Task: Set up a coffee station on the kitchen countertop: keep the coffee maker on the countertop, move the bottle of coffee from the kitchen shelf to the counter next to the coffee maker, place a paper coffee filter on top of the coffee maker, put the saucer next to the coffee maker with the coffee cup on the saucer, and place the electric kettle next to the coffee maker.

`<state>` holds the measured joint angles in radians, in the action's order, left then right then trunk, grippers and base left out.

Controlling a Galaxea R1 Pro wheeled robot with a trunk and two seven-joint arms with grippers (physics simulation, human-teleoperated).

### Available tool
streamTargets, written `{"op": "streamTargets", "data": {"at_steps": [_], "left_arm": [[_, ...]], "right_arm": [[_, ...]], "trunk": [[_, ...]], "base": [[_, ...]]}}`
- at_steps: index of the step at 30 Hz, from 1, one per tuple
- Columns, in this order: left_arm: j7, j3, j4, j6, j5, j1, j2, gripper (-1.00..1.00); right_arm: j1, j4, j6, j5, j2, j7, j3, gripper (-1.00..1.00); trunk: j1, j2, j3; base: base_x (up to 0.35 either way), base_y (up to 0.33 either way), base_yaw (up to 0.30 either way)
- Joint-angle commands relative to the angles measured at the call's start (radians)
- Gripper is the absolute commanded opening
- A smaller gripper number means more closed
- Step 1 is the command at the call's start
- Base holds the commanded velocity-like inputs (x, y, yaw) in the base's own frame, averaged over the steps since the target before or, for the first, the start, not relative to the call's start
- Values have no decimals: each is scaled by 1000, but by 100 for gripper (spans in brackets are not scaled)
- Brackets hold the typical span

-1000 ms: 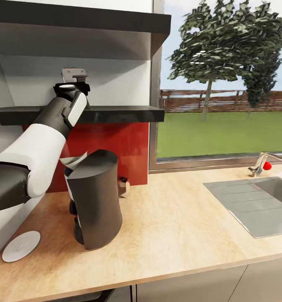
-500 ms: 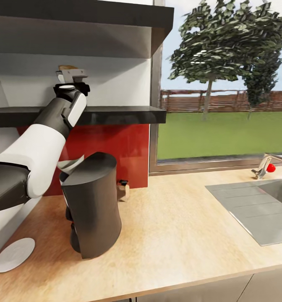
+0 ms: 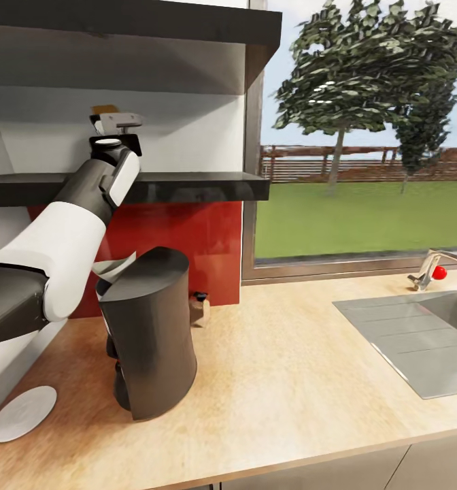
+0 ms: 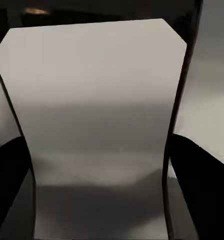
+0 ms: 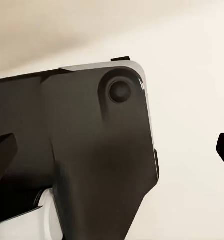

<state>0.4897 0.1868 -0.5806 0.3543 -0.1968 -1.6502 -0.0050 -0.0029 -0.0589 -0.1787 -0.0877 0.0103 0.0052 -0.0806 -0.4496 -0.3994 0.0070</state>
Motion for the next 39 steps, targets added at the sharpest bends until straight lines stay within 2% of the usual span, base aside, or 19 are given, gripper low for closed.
{"op": "streamTargets", "data": {"at_steps": [1,25,39], "left_arm": [[9,7,-1,4,-10,0,2,-100],[6,8,-16,7,-9,-1,7,-100],[6,9,-44,11,-8,0,12,-100]], "right_arm": [[0,1,-4,-4,0,1,-7,100],[0,1,-4,-4,0,1,-7,100],[0,-3,-4,-4,0,1,-8,100]], "trunk": [[0,-1,0],[0,-1,0],[0,-1,0]], "base": [[0,0,0],[-1,0,0],[-318,0,0]]}}
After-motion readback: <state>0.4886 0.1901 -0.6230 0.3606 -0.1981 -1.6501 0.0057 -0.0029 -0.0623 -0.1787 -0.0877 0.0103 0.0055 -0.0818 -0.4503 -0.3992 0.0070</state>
